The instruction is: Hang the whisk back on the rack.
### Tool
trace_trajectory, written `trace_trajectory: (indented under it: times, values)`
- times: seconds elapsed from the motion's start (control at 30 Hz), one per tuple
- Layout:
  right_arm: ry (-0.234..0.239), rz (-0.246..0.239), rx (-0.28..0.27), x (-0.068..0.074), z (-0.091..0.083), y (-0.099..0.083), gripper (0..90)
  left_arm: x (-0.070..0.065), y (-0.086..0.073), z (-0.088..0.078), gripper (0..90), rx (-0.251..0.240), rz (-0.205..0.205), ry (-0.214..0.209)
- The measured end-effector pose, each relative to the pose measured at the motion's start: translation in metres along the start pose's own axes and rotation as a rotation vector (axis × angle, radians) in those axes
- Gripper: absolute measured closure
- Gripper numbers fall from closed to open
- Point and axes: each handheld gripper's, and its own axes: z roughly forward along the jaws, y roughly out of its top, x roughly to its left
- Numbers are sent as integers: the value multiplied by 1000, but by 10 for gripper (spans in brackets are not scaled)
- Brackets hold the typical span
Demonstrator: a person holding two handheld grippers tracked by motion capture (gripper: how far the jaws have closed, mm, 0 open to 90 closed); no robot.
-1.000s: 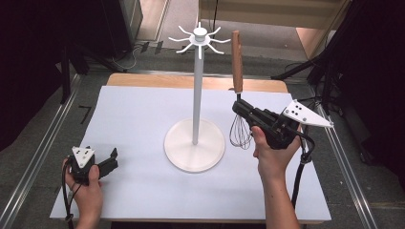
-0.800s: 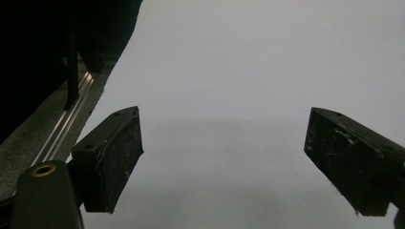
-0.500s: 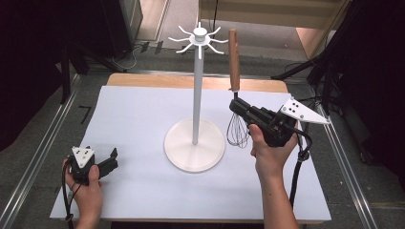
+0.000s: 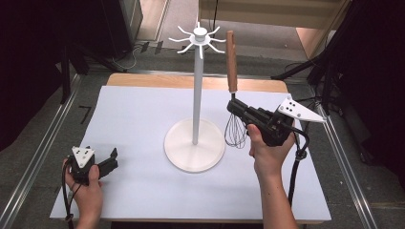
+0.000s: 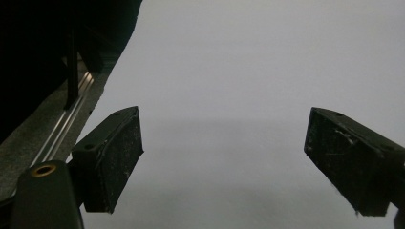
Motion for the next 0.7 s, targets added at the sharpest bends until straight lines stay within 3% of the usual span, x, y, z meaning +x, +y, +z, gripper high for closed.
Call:
trace_trajectory:
  times: [0.3,0.7]
  values:
    - [49,43,4,-5,2,-1,843,0,0,0,136,2,0,0]
    - [163,116,29,-16,6,0,842,0,0,0,137,4,2,1]
